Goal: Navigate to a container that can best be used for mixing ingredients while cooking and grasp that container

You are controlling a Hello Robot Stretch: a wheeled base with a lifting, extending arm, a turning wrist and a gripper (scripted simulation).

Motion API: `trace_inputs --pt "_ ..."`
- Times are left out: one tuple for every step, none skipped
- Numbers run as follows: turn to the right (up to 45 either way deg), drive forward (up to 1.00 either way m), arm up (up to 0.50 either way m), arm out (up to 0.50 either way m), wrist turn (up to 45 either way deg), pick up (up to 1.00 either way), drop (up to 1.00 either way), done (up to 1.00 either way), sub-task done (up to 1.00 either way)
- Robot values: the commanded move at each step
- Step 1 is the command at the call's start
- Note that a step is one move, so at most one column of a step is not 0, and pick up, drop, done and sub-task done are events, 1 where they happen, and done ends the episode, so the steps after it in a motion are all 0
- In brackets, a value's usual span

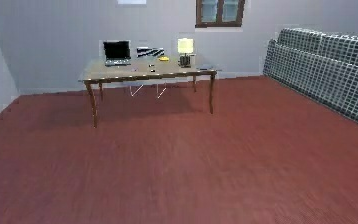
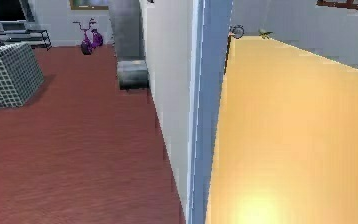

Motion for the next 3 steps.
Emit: trace_inputs --pt "0.0 1.0 0.0 0.0 0.0 0.0 0.0 0.0 0.0" --pt "0.0 0.9 0.0 0.0 0.0 0.0 0.0 0.0 0.0" --pt "-45.0 0.0 0.0 0.0 0.0 0.0 0.0 0.0 0.0"
